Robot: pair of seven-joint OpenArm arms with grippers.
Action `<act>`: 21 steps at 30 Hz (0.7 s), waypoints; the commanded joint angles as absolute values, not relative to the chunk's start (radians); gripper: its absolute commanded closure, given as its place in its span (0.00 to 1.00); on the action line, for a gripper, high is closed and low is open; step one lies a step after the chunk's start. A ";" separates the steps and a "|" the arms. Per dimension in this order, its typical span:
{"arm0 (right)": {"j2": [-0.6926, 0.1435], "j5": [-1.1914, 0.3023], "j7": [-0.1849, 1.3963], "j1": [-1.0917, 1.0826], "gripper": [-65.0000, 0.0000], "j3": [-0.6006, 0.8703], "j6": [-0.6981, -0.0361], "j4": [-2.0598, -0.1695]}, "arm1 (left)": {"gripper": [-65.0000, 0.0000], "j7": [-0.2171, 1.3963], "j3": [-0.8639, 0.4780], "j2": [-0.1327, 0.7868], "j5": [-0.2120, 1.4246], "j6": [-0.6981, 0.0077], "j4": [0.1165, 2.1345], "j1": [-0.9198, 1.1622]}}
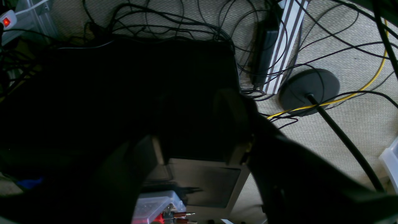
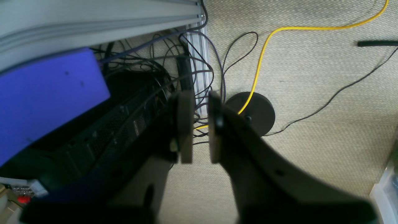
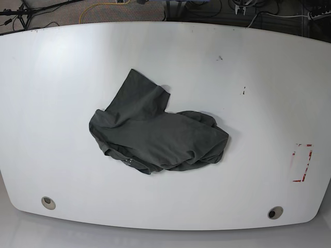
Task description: Fold the T-shirt properly
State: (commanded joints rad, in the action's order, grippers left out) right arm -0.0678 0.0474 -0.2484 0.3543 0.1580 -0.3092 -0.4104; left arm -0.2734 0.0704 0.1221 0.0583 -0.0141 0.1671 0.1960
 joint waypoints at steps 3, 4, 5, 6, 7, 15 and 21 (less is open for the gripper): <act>-0.067 0.048 -0.248 0.357 0.89 0.158 -0.309 -0.421 | 0.63 -0.305 0.069 0.123 0.056 -0.017 0.166 0.199; -0.067 0.049 -0.247 0.357 0.89 0.159 -0.310 -0.426 | 0.62 -0.316 0.067 0.124 0.056 -0.017 0.166 0.199; -0.068 0.049 -0.248 0.359 0.89 0.158 -0.310 -0.429 | 0.62 -0.322 0.068 0.123 0.055 -0.017 0.165 0.200; -0.068 0.049 -0.248 0.361 0.89 0.157 -0.309 -0.432 | 0.62 -0.329 0.069 0.122 0.054 -0.017 0.164 0.201; -0.068 0.048 -0.248 0.362 0.89 0.157 -0.309 -0.436 | 0.62 -0.338 0.068 0.122 0.054 -0.016 0.165 0.202; -0.069 0.045 -0.245 0.390 0.89 0.158 -0.310 -0.485 | 0.61 -0.426 0.067 0.122 0.058 -0.020 0.167 0.223; -0.066 0.044 -0.245 0.419 0.89 0.162 -0.309 -0.523 | 0.60 -0.470 0.068 0.122 0.063 -0.020 0.173 0.242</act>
State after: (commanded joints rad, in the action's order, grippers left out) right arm -0.0664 0.0442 -0.2453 0.4195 0.1616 -0.3088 -0.5233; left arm -0.4698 0.0676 0.1220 0.0629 -0.0201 0.1727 0.2418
